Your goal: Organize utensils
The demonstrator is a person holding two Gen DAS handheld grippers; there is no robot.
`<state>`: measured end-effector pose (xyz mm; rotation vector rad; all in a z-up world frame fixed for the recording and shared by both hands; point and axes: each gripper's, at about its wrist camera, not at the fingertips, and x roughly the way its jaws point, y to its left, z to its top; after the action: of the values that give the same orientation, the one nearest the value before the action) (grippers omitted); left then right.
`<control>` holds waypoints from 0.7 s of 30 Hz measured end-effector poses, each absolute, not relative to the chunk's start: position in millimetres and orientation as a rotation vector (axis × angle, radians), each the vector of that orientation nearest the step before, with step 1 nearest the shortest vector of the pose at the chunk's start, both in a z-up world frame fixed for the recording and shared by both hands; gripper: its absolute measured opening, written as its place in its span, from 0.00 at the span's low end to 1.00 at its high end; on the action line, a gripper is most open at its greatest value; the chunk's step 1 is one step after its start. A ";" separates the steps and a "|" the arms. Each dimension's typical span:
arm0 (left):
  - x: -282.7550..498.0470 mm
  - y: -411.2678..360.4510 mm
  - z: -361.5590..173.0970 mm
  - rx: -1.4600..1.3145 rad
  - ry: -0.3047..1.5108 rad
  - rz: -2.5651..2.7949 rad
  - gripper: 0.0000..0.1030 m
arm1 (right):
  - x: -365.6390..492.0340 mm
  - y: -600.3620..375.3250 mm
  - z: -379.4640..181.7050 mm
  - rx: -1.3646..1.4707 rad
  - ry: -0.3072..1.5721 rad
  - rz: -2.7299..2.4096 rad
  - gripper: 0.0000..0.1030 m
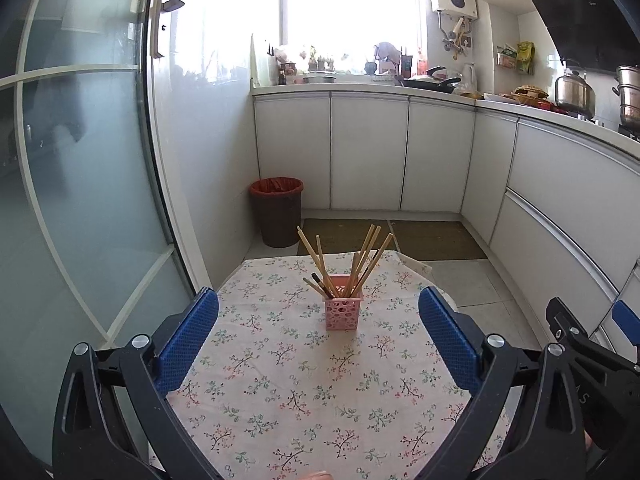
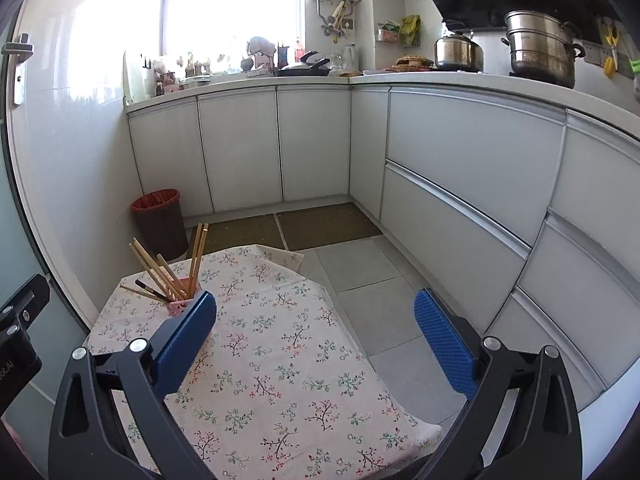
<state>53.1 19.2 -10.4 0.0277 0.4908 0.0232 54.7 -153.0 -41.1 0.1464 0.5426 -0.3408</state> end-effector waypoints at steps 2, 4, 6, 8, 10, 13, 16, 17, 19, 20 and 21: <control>49.6 17.1 -10.6 0.028 0.494 0.020 0.93 | 51.0 -153.4 -42.6 0.154 0.551 -0.338 0.94; 49.0 15.9 -11.6 0.030 0.504 0.019 0.93 | 47.2 -152.0 -42.7 0.158 0.554 -0.333 0.94; 49.0 15.2 -12.7 0.029 0.512 0.020 0.93 | 44.6 -151.5 -41.0 0.157 0.548 -0.334 0.94; 47.9 15.3 -13.2 0.028 0.515 0.016 0.93 | 41.9 -151.0 -39.0 0.154 0.539 -0.337 0.94; 47.8 14.1 -13.1 0.034 0.518 0.016 0.93 | 40.9 -151.8 -38.5 0.158 0.539 -0.335 0.94; 47.0 13.1 -13.0 0.037 0.519 0.012 0.93 | 40.2 -152.3 -37.9 0.159 0.543 -0.330 0.94; 46.9 13.3 -12.5 0.040 0.517 0.014 0.93 | 38.7 -151.8 -36.6 0.160 0.542 -0.324 0.94; 46.6 13.1 -12.7 0.038 0.516 0.014 0.93 | 38.5 -152.4 -35.8 0.161 0.542 -0.323 0.94; 46.9 12.9 -12.7 0.041 0.516 0.018 0.93 | 38.2 -153.0 -35.2 0.166 0.540 -0.322 0.94; 45.7 12.5 -13.5 0.041 0.516 0.019 0.93 | 38.0 -153.4 -35.1 0.167 0.540 -0.322 0.94; 46.0 12.6 -13.5 0.041 0.517 0.019 0.93 | 38.2 -153.9 -35.1 0.168 0.541 -0.322 0.94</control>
<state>46.0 12.6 -13.5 0.0408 0.5167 0.0186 38.2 -153.9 -35.1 0.1684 0.5413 -0.3218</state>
